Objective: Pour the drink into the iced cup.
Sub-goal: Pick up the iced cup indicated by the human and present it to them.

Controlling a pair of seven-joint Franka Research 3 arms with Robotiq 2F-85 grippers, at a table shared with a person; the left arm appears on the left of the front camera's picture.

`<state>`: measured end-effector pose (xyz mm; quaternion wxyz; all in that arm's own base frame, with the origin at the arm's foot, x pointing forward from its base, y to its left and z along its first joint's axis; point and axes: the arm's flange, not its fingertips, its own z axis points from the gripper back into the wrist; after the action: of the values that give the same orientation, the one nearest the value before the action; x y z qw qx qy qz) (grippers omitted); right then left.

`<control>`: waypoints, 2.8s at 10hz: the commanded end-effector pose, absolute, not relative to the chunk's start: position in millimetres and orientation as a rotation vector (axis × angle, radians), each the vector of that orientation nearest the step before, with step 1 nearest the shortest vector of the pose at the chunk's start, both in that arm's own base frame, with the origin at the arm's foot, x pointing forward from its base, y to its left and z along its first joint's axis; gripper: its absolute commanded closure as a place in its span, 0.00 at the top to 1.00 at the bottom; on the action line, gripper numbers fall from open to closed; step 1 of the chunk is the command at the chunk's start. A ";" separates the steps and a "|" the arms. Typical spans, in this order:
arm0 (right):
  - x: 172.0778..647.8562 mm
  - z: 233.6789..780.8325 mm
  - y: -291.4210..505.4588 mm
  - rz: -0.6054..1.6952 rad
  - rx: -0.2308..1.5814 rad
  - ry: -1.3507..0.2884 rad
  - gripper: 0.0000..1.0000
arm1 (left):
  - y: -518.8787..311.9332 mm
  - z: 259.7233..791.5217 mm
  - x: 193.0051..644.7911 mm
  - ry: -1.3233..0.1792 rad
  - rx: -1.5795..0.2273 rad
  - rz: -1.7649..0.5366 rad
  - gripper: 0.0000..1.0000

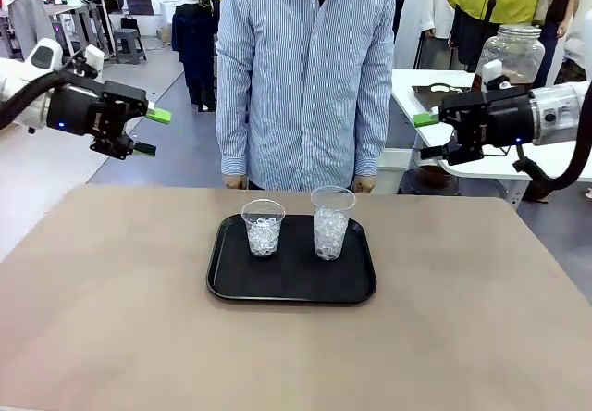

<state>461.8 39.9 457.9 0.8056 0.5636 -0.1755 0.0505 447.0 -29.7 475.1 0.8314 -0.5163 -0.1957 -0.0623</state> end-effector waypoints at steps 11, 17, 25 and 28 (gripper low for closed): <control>505.9 394.4 -2.5 -0.121 1.478 -0.183 1.00 | -2.4 410.2 523.1 -0.171 -1.380 -0.102 1.00; 505.7 389.2 -0.9 -0.094 1.460 -0.192 1.00 | -6.6 405.2 526.8 -0.168 -1.382 -0.110 1.00; 505.7 389.2 -0.9 -0.094 1.460 -0.192 1.00 | -6.6 405.2 526.8 -0.168 -1.382 -0.110 1.00; 505.7 389.2 -0.9 -0.094 1.460 -0.192 1.00 | -6.6 405.2 526.8 -0.168 -1.382 -0.110 1.00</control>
<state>505.7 -0.4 388.5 0.7391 0.6670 -0.0845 -0.0415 527.8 -6.9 404.5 0.7654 -0.6374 -0.0741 -0.0494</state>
